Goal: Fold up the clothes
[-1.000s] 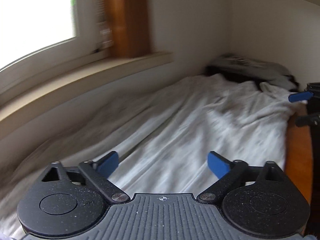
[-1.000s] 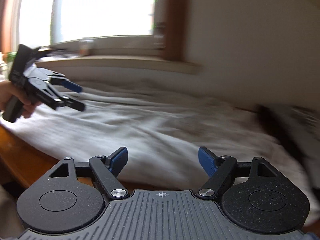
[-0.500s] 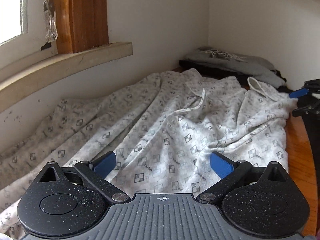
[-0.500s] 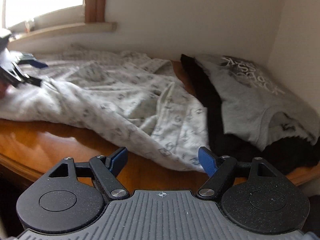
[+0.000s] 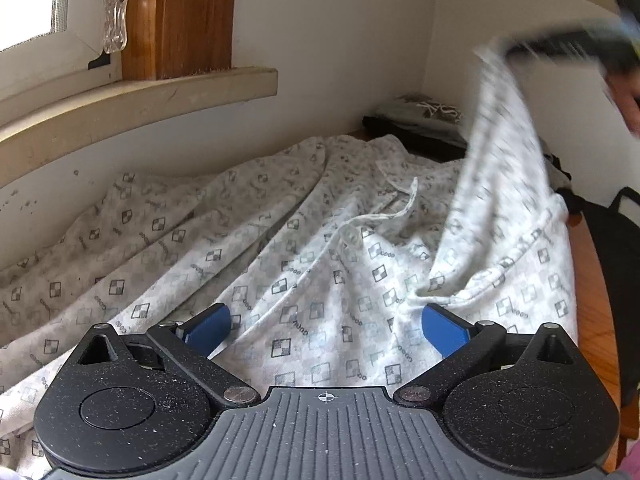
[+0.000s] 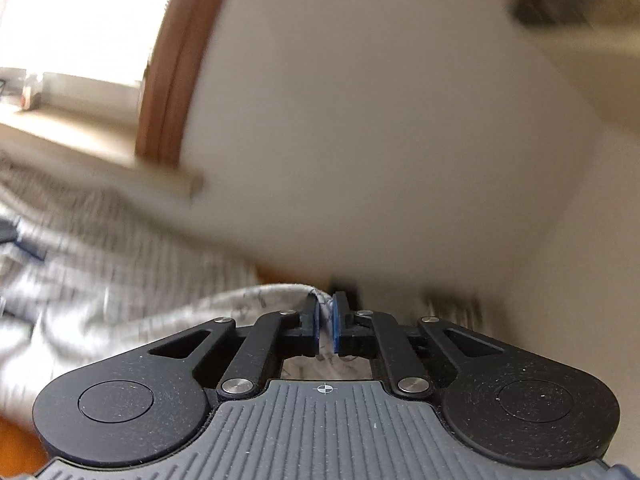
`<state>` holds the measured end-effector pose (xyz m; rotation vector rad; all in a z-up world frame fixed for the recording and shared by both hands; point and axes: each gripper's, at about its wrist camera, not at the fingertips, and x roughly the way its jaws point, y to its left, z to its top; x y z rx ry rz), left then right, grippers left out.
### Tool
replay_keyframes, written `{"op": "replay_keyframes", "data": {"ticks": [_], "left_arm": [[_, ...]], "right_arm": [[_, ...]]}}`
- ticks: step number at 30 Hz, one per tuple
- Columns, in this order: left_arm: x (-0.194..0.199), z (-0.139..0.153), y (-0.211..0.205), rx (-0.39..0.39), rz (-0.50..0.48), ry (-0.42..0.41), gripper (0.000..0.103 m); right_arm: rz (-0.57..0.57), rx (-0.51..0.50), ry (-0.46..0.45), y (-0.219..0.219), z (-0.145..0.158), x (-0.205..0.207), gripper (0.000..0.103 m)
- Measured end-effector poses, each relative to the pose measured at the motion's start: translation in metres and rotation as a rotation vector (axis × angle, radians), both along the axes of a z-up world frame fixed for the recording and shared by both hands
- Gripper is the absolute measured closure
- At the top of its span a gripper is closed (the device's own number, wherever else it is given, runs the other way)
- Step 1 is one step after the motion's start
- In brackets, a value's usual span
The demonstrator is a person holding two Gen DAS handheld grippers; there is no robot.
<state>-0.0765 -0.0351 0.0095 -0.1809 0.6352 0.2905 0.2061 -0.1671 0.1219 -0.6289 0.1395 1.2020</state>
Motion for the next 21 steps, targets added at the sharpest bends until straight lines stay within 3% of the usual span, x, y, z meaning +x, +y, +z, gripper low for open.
{"op": "replay_keyframes", "data": {"ticks": [5,8,10,14,21], "left_arm": [[-0.003,-0.001,0.001,0.001,0.003,-0.002,0.001],[-0.003,-0.001,-0.002,0.023,0.001,0.003,0.001],[-0.002,0.000,-0.005,0.035,-0.002,0.002,0.000],[-0.001,0.000,-0.007,0.043,-0.001,0.006,0.000],[0.003,0.001,-0.009,0.053,0.001,0.013,0.000]], "right_arm": [[0.066,0.072,-0.220,0.078,0.014,-0.055,0.096],[0.098,0.127,-0.279,0.106,0.006,-0.079,0.096],[0.111,0.084,-0.252,0.117,-0.004,-0.086,0.093],[0.132,-0.032,-0.163,0.128,-0.025,-0.089,0.069],[0.105,-0.167,0.198,0.092,-0.066,-0.059,0.049]]}}
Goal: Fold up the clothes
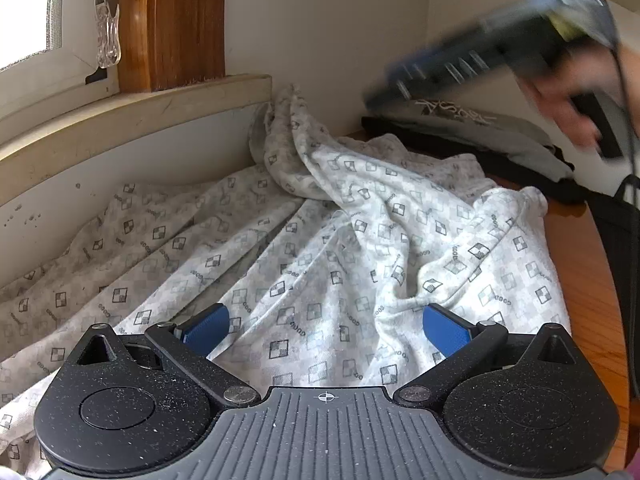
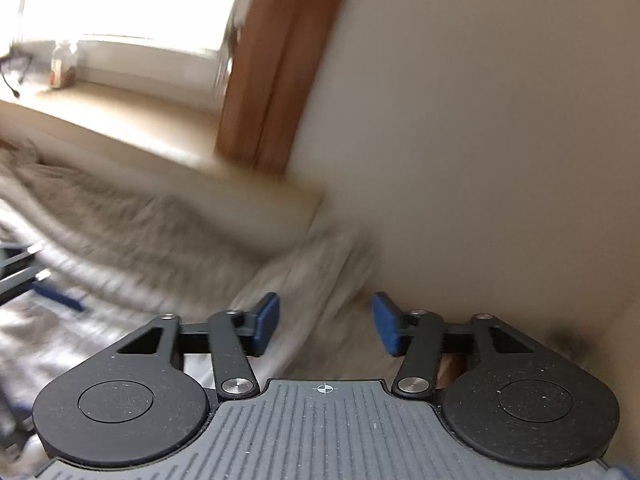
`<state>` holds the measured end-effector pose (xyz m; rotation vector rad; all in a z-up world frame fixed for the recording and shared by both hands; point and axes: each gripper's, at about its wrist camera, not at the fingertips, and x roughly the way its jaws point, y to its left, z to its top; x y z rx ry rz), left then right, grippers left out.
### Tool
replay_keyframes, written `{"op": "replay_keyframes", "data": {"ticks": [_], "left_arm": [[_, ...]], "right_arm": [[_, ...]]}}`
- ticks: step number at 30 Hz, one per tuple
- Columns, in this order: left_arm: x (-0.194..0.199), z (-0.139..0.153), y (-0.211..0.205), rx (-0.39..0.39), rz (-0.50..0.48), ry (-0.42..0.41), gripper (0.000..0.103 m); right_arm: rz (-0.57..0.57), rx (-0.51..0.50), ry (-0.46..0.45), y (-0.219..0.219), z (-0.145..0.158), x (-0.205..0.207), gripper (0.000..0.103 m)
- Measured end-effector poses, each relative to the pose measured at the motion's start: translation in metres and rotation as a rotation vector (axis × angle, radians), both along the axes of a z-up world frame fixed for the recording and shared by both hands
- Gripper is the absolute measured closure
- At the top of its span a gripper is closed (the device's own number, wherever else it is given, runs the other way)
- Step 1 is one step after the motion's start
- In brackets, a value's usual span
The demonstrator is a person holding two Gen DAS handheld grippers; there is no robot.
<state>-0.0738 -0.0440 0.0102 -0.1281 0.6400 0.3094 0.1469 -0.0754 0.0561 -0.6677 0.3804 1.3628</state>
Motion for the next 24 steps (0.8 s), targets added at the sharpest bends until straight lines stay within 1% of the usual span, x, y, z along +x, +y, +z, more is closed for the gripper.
{"op": "replay_keyframes", "data": {"ticks": [2,4,6,8,9,11,12,14,15,16,17,18,20,22,24], "left_arm": [[0.000,0.000,-0.001,0.002,0.000,-0.004,0.000],[-0.002,0.001,-0.003,0.007,-0.003,-0.014,0.000],[-0.004,0.003,-0.004,0.011,-0.008,-0.029,0.000],[-0.005,0.004,-0.005,0.014,-0.014,-0.044,0.000],[-0.007,0.005,-0.005,0.007,-0.022,-0.057,0.000],[-0.009,0.006,-0.007,-0.005,-0.047,-0.082,0.000],[-0.010,0.007,-0.008,-0.009,-0.062,-0.093,0.000],[-0.010,0.008,-0.013,-0.006,-0.093,-0.103,0.000],[-0.009,0.008,-0.016,0.008,-0.103,-0.098,0.000],[-0.009,0.008,-0.018,0.014,-0.108,-0.091,0.000],[-0.008,0.007,-0.019,0.019,-0.112,-0.085,0.000],[-0.007,0.006,-0.019,0.015,-0.111,-0.074,0.000],[-0.005,0.005,-0.018,0.008,-0.102,-0.056,0.000],[-0.004,0.004,-0.019,0.011,-0.100,-0.047,0.000],[-0.003,0.003,-0.019,0.014,-0.099,-0.038,0.000]], "right_arm": [[0.014,-0.052,0.093,-0.008,-0.019,-0.002,0.046],[0.032,-0.099,0.156,-0.013,-0.035,-0.006,0.046],[0.043,-0.132,0.206,-0.014,-0.045,-0.011,0.045],[0.058,-0.154,0.230,-0.015,-0.049,-0.016,0.047],[0.066,-0.154,0.231,-0.015,-0.048,-0.019,0.059],[0.087,-0.123,0.217,-0.018,-0.037,-0.022,0.086],[0.101,-0.061,0.206,-0.023,-0.026,-0.024,0.090],[0.129,0.130,0.182,-0.037,-0.002,-0.028,0.091],[0.142,0.210,0.186,-0.043,0.006,-0.029,0.090],[0.149,0.256,0.194,-0.046,0.010,-0.031,0.088],[0.156,0.301,0.203,-0.050,0.014,-0.033,0.081],[0.152,0.305,0.199,-0.050,0.014,-0.033,0.072],[0.121,0.232,0.166,-0.047,0.008,-0.032,0.060],[0.091,0.166,0.145,-0.046,0.001,-0.027,0.060],[0.049,0.119,0.151,-0.055,-0.007,-0.011,0.057]]}}
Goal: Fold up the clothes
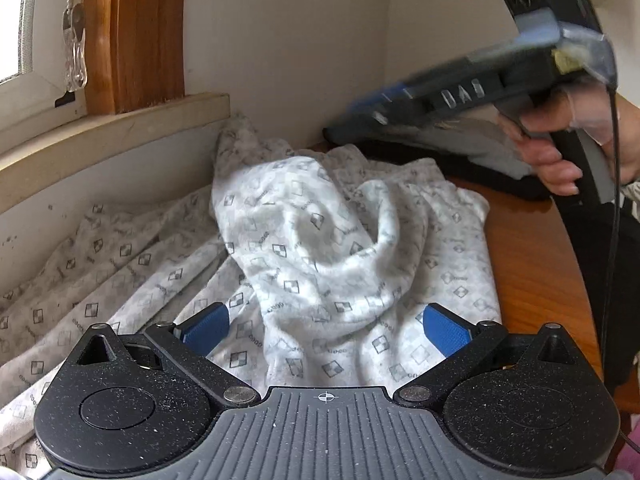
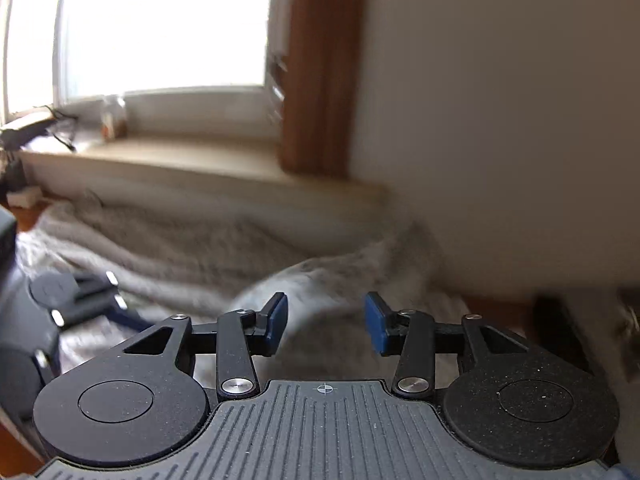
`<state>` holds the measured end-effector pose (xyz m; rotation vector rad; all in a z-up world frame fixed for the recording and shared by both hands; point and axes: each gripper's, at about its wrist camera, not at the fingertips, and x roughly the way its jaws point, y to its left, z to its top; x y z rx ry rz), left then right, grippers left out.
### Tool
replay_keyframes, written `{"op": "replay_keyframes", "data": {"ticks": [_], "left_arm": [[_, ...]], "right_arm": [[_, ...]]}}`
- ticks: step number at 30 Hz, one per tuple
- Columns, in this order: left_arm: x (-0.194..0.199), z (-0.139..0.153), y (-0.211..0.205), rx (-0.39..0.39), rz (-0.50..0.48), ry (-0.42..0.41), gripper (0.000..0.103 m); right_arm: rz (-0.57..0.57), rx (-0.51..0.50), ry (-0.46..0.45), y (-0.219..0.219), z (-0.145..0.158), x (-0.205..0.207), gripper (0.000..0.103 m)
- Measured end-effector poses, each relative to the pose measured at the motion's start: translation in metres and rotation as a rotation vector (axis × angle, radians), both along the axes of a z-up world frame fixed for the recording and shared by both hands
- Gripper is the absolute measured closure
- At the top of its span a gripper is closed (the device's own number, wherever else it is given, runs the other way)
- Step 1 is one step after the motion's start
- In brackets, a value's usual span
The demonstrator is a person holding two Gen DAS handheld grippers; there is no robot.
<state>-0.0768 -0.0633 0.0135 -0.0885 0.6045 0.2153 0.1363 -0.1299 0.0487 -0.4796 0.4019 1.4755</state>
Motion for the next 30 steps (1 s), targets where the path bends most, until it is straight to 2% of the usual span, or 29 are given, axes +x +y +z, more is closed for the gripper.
{"op": "replay_keyframes", "data": {"ticks": [2,7,10,14,20,26,28,29,30], "left_arm": [[0.001,-0.001,-0.002,0.010,-0.002,0.009,0.000],[0.000,-0.002,0.000,0.006,0.001,0.016,0.000],[0.002,-0.004,0.002,-0.005,0.006,0.016,0.000],[0.001,-0.005,0.002,-0.009,0.007,0.017,0.000],[0.001,-0.005,0.002,-0.011,0.009,0.020,0.000],[0.002,-0.005,0.003,-0.015,0.010,0.020,0.000],[0.001,-0.004,0.004,-0.021,0.011,0.018,0.000],[0.001,-0.004,0.005,-0.024,0.012,0.018,0.000],[0.001,-0.004,0.005,-0.027,0.013,0.016,0.000]], "right_arm": [[-0.057,-0.049,0.006,-0.011,-0.013,0.018,0.053],[-0.146,-0.126,0.036,-0.044,-0.045,0.057,0.051],[-0.162,-0.132,0.102,-0.064,-0.057,0.074,0.051],[-0.127,-0.120,0.166,-0.087,-0.058,0.083,0.051],[-0.084,-0.160,0.145,-0.109,-0.052,0.087,0.051],[-0.065,-0.201,0.096,-0.105,-0.065,0.086,0.052],[-0.034,-0.196,0.071,-0.103,-0.066,0.084,0.062],[-0.013,-0.191,0.055,-0.103,-0.065,0.082,0.081],[-0.002,-0.191,0.029,-0.103,-0.064,0.081,0.094]]}}
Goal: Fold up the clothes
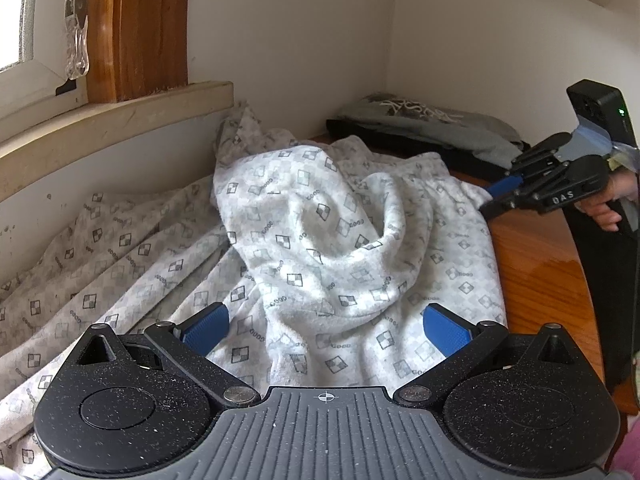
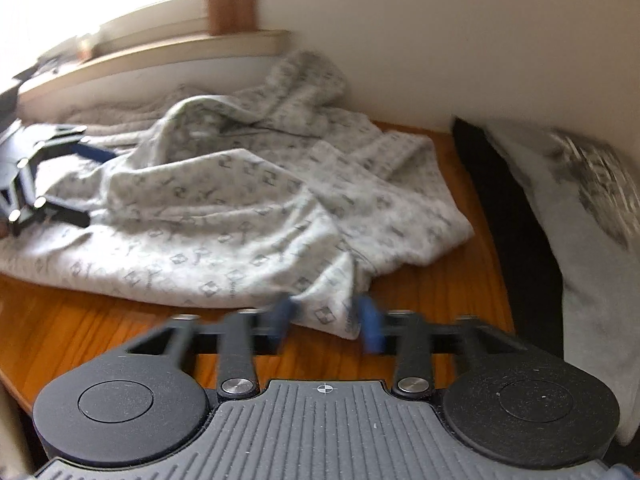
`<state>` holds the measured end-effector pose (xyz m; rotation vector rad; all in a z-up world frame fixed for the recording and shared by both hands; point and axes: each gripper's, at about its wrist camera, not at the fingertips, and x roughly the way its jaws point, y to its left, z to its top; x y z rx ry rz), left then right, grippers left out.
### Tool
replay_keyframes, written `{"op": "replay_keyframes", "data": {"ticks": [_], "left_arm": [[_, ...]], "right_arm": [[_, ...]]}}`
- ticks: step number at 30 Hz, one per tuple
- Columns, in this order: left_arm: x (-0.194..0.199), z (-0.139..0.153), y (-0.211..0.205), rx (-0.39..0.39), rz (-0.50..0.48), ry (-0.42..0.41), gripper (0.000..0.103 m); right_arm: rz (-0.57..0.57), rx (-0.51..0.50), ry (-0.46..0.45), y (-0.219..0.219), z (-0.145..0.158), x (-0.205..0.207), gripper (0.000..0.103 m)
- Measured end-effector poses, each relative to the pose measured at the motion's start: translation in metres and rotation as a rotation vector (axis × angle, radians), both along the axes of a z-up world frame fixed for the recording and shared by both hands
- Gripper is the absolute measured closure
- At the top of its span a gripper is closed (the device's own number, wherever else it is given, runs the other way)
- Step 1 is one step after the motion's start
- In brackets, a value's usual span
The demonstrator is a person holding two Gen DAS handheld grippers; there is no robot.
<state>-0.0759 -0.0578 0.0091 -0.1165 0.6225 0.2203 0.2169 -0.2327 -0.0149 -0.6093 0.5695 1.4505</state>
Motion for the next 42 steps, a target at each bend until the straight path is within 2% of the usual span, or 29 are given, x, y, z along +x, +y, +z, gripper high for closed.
{"op": "replay_keyframes", "data": {"ticks": [6,9,10,13,14,17,19,23,25,26,28,29,32,35,37,38,39,42], "left_arm": [[-0.003,-0.001,0.006,-0.029,0.016,-0.015,0.000],[-0.002,-0.001,0.006,-0.024,0.019,-0.008,0.000],[-0.002,-0.001,0.006,-0.018,0.018,-0.008,0.000],[-0.003,-0.001,0.006,-0.019,0.019,-0.008,0.000],[-0.003,-0.001,0.007,-0.020,0.021,-0.008,0.000],[-0.005,-0.001,0.008,-0.028,0.030,-0.017,0.000],[-0.006,-0.001,0.011,-0.041,0.032,-0.026,0.000],[-0.007,-0.001,0.014,-0.059,0.038,-0.023,0.000],[-0.007,-0.001,0.014,-0.059,0.036,-0.021,0.000],[-0.007,-0.001,0.013,-0.056,0.035,-0.020,0.000],[-0.007,-0.001,0.012,-0.050,0.033,-0.017,0.000],[-0.006,-0.001,0.012,-0.047,0.032,-0.015,0.000],[-0.008,-0.001,0.013,-0.052,0.042,-0.027,0.000],[-0.012,0.001,0.014,-0.048,0.065,-0.049,0.000],[-0.014,0.004,0.013,-0.014,0.069,-0.052,0.000],[-0.018,0.006,0.012,0.004,0.080,-0.050,0.000],[-0.023,0.009,0.013,0.010,0.093,-0.053,0.000],[-0.042,0.018,0.020,0.011,0.116,-0.027,0.004]], "right_arm": [[0.048,-0.022,-0.207,-0.028,0.041,-0.004,0.098],[0.014,-0.121,-0.305,-0.032,0.032,0.001,0.102],[-0.015,-0.123,-0.304,-0.033,0.030,0.005,0.102],[-0.091,-0.039,-0.226,-0.033,0.031,0.017,0.097],[-0.106,-0.001,-0.190,-0.030,0.032,0.018,0.092],[-0.100,0.084,-0.070,-0.011,0.028,0.013,0.056],[-0.083,0.113,0.004,0.004,0.021,0.009,0.053],[-0.061,0.085,0.077,0.027,0.009,0.002,0.053],[-0.046,0.082,0.107,0.026,0.007,0.003,0.054],[-0.037,0.083,0.125,0.024,0.006,0.003,0.058],[-0.022,0.070,0.140,0.020,0.004,0.004,0.085],[-0.026,0.065,0.114,0.017,0.004,0.003,0.101],[-0.048,0.097,0.065,0.001,0.017,0.004,0.101],[-0.074,0.083,0.058,-0.007,0.020,0.004,0.101],[-0.092,0.067,0.026,-0.008,0.018,0.000,0.095],[-0.107,0.070,0.005,-0.007,0.017,-0.004,0.083],[-0.126,0.088,-0.009,-0.008,0.018,-0.007,0.066],[-0.145,0.166,-0.029,-0.005,0.019,-0.022,0.052]]}}
